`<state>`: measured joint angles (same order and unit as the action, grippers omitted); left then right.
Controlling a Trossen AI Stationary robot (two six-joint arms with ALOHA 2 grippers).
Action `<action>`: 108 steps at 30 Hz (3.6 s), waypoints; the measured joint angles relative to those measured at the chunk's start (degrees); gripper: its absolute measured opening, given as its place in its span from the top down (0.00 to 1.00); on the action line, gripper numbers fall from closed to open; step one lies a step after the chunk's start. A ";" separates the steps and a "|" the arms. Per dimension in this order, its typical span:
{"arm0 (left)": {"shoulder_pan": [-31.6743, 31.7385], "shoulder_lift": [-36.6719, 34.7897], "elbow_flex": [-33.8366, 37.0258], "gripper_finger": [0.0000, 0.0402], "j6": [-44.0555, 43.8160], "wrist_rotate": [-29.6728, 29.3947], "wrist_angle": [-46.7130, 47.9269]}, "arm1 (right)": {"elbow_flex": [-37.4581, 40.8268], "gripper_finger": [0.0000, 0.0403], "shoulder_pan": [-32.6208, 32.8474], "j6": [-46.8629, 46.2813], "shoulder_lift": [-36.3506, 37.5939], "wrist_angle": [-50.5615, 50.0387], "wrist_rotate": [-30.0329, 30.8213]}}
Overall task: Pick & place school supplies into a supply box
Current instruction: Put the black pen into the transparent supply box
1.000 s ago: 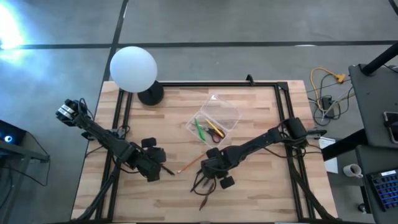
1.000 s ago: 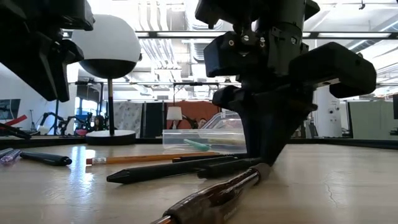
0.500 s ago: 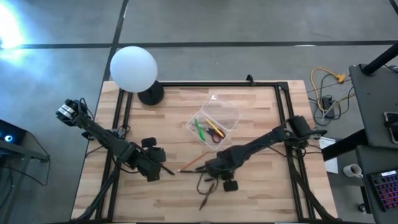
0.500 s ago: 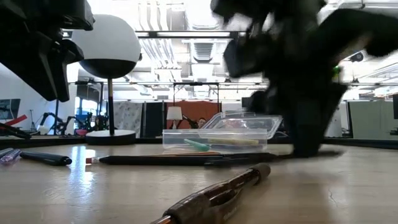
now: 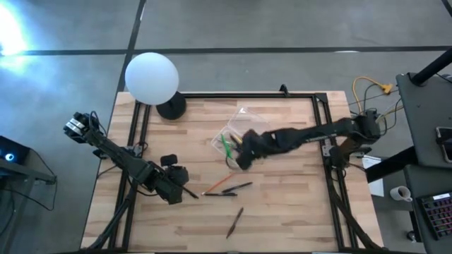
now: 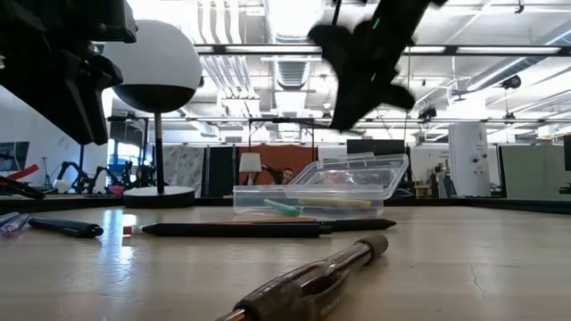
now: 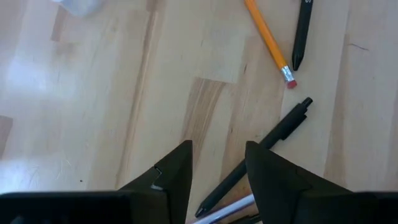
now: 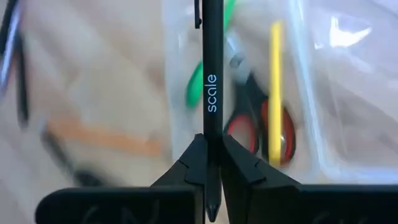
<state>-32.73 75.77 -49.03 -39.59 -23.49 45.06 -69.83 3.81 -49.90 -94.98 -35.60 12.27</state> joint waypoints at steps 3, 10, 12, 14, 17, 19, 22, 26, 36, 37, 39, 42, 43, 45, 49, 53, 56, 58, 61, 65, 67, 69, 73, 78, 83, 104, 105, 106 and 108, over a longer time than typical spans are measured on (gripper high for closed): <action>0.02 0.00 0.18 0.67 0.12 -0.02 0.04 | 0.59 0.94 -4.98 -1.50 -1.97 5.61 -4.78; 0.01 0.00 0.65 0.67 0.21 -0.07 0.19 | -0.35 0.73 -9.22 -2.31 -6.66 8.46 -16.30; 0.02 0.00 0.65 0.67 0.25 -0.07 -0.06 | -0.59 0.66 -8.86 -2.36 -6.69 7.22 -16.48; 0.01 0.00 0.67 0.67 0.26 -0.07 0.03 | -0.58 0.61 -7.96 -2.32 -6.63 6.54 -15.67; 0.00 0.00 0.69 0.67 0.28 -0.07 0.01 | -0.62 0.54 -5.96 0.72 -4.33 6.62 -12.92; 0.02 0.00 0.69 0.67 0.90 -0.11 -0.05 | -1.14 0.52 -3.87 2.43 -2.30 5.11 -10.95; 0.02 0.00 0.71 0.67 1.60 0.12 -0.25 | -1.12 0.51 -0.52 3.49 -0.07 0.61 -8.40; -1.09 0.00 0.71 0.67 10.71 7.14 -0.06 | -1.08 0.50 4.39 8.69 2.45 -4.49 -7.58; -1.99 1.73 2.75 0.67 35.99 18.49 -10.67 | -0.77 0.50 13.10 7.03 3.08 -11.54 -7.58; -1.03 2.25 3.10 0.67 36.16 18.36 -11.69 | -0.59 0.50 13.41 6.09 2.98 -11.50 -7.62; 0.94 3.04 3.70 0.67 36.19 17.67 -13.18 | -0.43 0.50 13.99 4.53 2.98 -11.62 -7.73; 3.74 3.90 3.84 0.67 36.37 17.20 -13.21 | -0.34 0.50 14.51 3.21 3.09 -11.54 -6.31; 4.52 4.20 3.82 0.67 36.81 17.25 -13.22 | -0.30 0.50 14.63 3.17 3.18 -11.62 -6.04; 5.61 4.75 3.68 0.67 38.71 17.44 -13.28 | -0.30 0.50 14.74 3.17 3.45 -11.59 -6.06; 6.51 6.27 4.11 0.67 41.03 22.30 -15.30 | -0.21 0.50 14.72 3.22 3.52 -12.19 -6.09; 6.53 8.45 4.45 0.67 39.67 24.46 -15.71 | -0.05 0.50 14.72 2.93 3.52 -12.21 -6.07; 6.54 10.28 4.42 0.67 39.55 21.84 -15.71 | 0.03 0.50 14.74 2.91 3.52 -12.19 -5.93; 6.60 10.75 4.28 0.67 39.56 19.33 -15.74 | 0.16 0.50 14.71 2.77 3.52 -12.18 -5.79; 6.90 10.75 4.21 0.67 39.51 18.43 -16.83 | 0.45 0.50 14.73 2.72 3.52 -12.20 -5.76; 7.06 10.78 5.66 0.67 39.51 18.43 -18.18 | 0.70 0.50 14.74 2.75 3.52 -12.25 -5.79; 7.06 10.75 7.08 0.68 39.36 18.55 -18.27 | 0.73 0.50 14.71 2.96 3.52 -12.19 -5.78; 7.04 10.54 8.34 0.70 38.51 18.97 -19.18 | 0.75 0.50 14.74 3.31 3.52 -12.30 -5.77; 7.08 10.49 10.66 0.79 36.96 20.41 -21.11 | 0.75 0.50 15.46 3.41 3.56 -14.30 -5.73; 7.99 10.56 9.50 0.96 36.89 21.15 -20.39 | 0.78 0.53 17.91 2.69 4.21 -18.76 -4.77; 11.81 11.06 4.88 0.96 36.69 19.96 -19.11 | 0.84 0.57 21.09 0.06 6.52 -19.90 0.01; 37.77 34.79 -41.67 0.95 80.35 21.57 -7.18 | 5.12 0.68 28.49 -17.32 22.94 -28.70 18.43; 37.99 37.35 -44.87 0.95 81.30 21.57 -3.76 | 5.50 0.68 28.61 -17.50 22.81 -28.57 17.76; 38.23 39.66 -47.97 0.95 82.20 21.64 0.10 | 5.85 0.68 28.82 -17.59 22.65 -28.67 17.01; 38.63 43.62 -53.21 0.95 83.84 21.86 7.26 | 6.60 0.68 29.19 -17.70 22.51 -28.53 15.04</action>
<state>5.91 119.39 -102.24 44.25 -1.62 52.32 -63.24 33.00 -67.60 -72.47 -64.14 27.31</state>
